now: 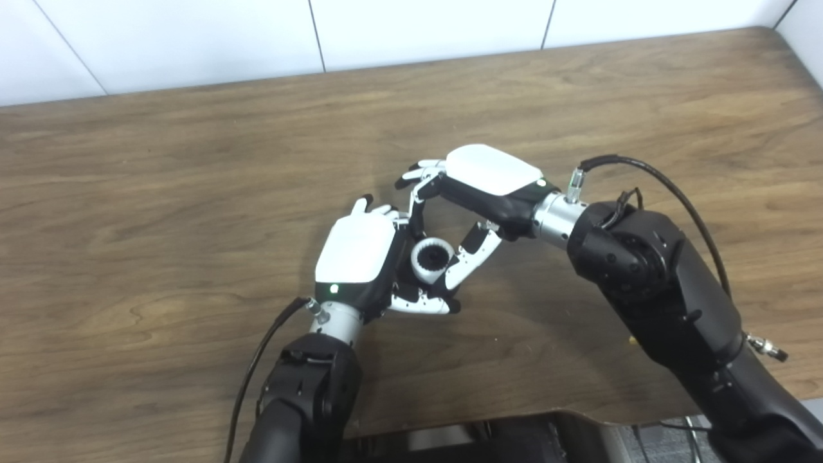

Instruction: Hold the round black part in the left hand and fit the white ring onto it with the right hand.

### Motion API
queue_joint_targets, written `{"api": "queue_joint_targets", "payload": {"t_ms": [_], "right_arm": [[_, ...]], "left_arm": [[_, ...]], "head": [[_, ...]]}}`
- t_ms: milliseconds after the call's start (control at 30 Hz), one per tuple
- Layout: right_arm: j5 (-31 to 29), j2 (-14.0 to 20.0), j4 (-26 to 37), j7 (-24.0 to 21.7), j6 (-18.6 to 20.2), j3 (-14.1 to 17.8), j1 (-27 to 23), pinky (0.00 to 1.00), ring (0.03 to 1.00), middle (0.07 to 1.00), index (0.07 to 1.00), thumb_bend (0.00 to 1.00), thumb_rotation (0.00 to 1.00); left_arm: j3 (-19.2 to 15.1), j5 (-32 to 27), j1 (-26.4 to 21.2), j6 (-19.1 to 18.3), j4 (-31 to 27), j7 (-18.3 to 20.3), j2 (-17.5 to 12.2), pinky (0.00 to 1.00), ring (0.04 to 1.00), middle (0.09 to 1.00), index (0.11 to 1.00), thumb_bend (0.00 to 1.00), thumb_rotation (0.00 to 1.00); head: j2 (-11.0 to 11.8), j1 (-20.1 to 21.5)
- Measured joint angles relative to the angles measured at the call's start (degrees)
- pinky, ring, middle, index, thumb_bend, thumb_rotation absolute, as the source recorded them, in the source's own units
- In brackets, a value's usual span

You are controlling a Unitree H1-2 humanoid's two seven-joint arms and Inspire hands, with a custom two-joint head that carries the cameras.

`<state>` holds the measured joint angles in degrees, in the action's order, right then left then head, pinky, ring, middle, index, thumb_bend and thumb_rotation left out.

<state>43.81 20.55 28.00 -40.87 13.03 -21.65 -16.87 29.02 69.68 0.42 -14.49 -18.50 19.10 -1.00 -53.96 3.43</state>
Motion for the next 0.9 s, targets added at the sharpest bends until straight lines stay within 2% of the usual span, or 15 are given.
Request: {"api": "queue_joint_targets", "payload": {"t_ms": [333, 600, 900], "right_arm": [[-0.1, 0.0, 1.0, -1.3, 0.4, 0.6, -0.1, 0.84, 0.941, 0.889, 0.731, 1.0, 0.38], [-0.8, 0.0, 1.0, -1.2, 0.4, 1.9, 0.0, 0.83, 0.931, 0.87, 0.559, 0.96, 0.42], [-1.7, 0.6, 0.9, 0.1, -0.1, 3.3, 0.6, 0.83, 0.937, 0.868, 0.567, 0.96, 0.44]], "left_arm": [[0.0, -0.3, 0.0, 0.0, 0.0, 0.0, -0.1, 1.0, 0.885, 0.778, 0.481, 0.52, 0.05], [0.0, -0.1, -0.1, 0.0, 0.0, 0.1, -0.2, 1.0, 0.883, 0.777, 0.482, 0.52, 0.05], [-0.1, -0.8, -0.1, 0.2, 0.0, -0.1, -0.5, 1.0, 0.884, 0.775, 0.48, 0.53, 0.05]], "head": [[-0.2, 0.4], [-0.1, 0.7], [0.3, 1.1]]}}
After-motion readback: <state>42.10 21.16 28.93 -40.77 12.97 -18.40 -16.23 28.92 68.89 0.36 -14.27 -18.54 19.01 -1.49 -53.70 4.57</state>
